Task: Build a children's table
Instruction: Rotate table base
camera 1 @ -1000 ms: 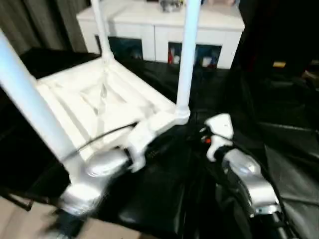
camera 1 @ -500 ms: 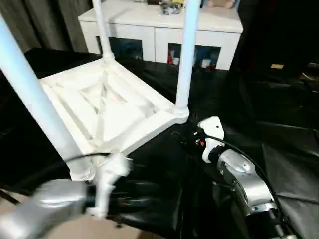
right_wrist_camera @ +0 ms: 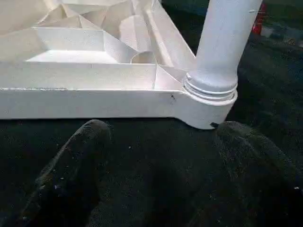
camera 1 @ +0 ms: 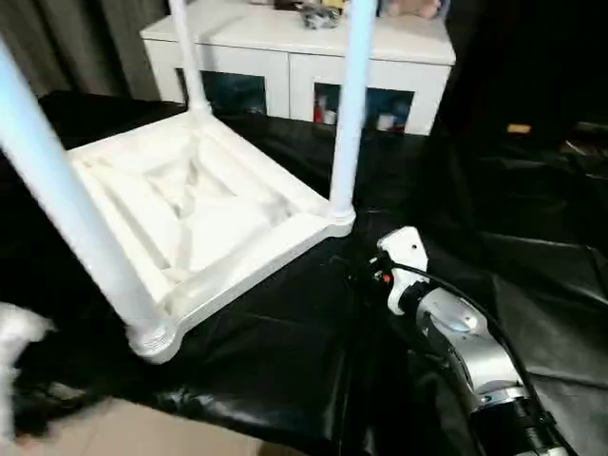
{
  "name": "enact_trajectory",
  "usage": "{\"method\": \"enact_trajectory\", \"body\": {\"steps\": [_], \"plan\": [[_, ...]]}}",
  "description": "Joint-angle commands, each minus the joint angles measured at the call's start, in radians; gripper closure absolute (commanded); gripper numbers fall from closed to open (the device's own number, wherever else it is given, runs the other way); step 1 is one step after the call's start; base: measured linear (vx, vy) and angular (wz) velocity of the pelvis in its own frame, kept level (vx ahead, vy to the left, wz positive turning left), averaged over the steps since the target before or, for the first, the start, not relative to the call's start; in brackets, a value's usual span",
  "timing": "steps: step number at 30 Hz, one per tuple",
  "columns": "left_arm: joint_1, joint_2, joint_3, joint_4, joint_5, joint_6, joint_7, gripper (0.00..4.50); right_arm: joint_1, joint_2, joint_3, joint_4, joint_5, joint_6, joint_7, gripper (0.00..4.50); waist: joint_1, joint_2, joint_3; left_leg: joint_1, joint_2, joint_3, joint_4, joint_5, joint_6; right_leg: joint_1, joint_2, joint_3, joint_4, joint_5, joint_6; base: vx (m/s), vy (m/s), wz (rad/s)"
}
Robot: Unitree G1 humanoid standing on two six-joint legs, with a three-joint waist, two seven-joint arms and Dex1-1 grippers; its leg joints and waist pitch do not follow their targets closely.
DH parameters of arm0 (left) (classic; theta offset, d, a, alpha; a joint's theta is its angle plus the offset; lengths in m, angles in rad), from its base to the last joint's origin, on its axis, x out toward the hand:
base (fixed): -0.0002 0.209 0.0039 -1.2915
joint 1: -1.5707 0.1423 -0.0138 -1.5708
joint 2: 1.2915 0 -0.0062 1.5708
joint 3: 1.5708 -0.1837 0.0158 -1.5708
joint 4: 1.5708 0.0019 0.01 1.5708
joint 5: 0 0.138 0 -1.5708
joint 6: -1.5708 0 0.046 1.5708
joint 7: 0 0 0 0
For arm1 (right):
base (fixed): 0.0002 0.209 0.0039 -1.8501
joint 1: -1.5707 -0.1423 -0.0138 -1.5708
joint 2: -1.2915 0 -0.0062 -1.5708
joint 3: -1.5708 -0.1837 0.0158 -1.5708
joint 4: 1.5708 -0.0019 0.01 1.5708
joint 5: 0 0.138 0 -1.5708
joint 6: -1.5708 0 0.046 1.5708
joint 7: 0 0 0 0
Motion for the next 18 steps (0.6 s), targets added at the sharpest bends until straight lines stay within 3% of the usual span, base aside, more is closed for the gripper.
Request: {"method": "enact_trajectory", "body": {"steps": [1, 2, 4, 5, 7, 8, 12, 13, 18], "plan": [[-0.053, -0.007, 0.040, 0.006, -0.043, -0.028, -0.002, 1.01, -0.030, 0.000, 0.004, 0.033, -0.018, -0.012, -0.022, 0.64, 0.001, 0.010, -0.036, 0.018, 0.007, 0.000, -0.096, -0.415, -0.026, 0.024, -0.024, 0.028, -0.071, -0.351, -0.156, 0.000, 0.000, 0.00], [-0.062, -0.010, 0.035, 0.007, -0.042, -0.033, 0.000, 1.01, -0.033, 0.001, 0.004, 0.038, -0.021, -0.012, -0.026, 0.64, 0.003, 0.014, -0.037, 0.019, 0.007, -0.001, -0.096, -0.412, -0.029, 0.024, -0.026, 0.029, -0.069, -0.345, -0.158, 0.000, 0.000, 0.00], [-0.099, -0.024, 0.013, 0.014, -0.039, -0.052, 0.010, 0.83, -0.044, 0.005, 0.005, 0.060, -0.032, -0.014, -0.042, 0.64, 0.002, 0.009, -0.036, 0.019, 0.007, 0.001, -0.096, -0.409, -0.033, 0.026, -0.026, 0.028, -0.068, -0.341, -0.154, 0.000, 0.000, 0.00], [-0.147, -0.045, -0.020, 0.027, -0.030, -0.080, 0.018, 0.72, -0.060, 0.011, 0.006, 0.084, -0.038, -0.020, -0.049, 0.64, 0.001, -0.001, -0.036, 0.017, 0.007, 0.001, -0.096, -0.408, -0.031, 0.028, -0.026, 0.029, -0.068, -0.347, -0.151, 0.000, 0.000, 0.00], [-0.188, -0.065, -0.046, 0.041, -0.013, -0.103, 0.023, 0.55, -0.074, 0.015, 0.011, 0.104, -0.049, -0.020, -0.061, 0.64, 0.004, 0.004, -0.038, 0.025, 0.006, 0.000, -0.095, -0.419, -0.042, 0.024, -0.027, 0.030, -0.068, -0.358, -0.146, 0.000, 0.000, 0.00], [-0.205, -0.072, -0.060, 0.048, -0.004, -0.114, 0.024, 0.47, -0.080, 0.018, 0.013, 0.112, -0.054, -0.021, -0.066, 0.64, 0.003, -0.005, -0.040, 0.018, 0.006, 0.000, -0.094, -0.394, -0.041, 0.030, -0.028, 0.031, -0.065, -0.330, -0.150, 0.000, 0.000, 0.00], [-0.291, -0.106, -0.135, 0.095, 0.066, -0.160, 0.051, 0.21, -0.102, 0.036, 0.024, 0.145, -0.065, -0.033, -0.071, 0.64, 0.005, -0.006, -0.043, 0.020, 0.006, 0.001, -0.093, -0.377, -0.044, 0.032, -0.027, 0.031, -0.060, -0.295, -0.160, 0.000, 0.000, 0.00], [-0.351, -0.133, -0.184, 0.131, 0.111, -0.191, 0.074, 0.10, -0.112, 0.051, 0.035, 0.165, -0.071, -0.041, -0.074, 0.64, 0.006, -0.009, -0.042, 0.020, 0.006, 0.001, -0.093, -0.382, -0.044, 0.032, -0.026, 0.030, -0.060, -0.305, -0.159, 0.000, 0.000, 0.00], [-0.454, -0.195, -0.273, 0.108, 0.107, -0.178, 0.088, 0.05, -0.126, 0.075, 0.065, 0.215, -0.095, -0.049, -0.084, 0.64, 0.011, -0.014, -0.047, 0.023, 0.007, 0.002, -0.090, -0.360, -0.053, 0.033, -0.028, 0.030, -0.053, -0.271, -0.179, 0.000, 0.000, 0.00]]}}
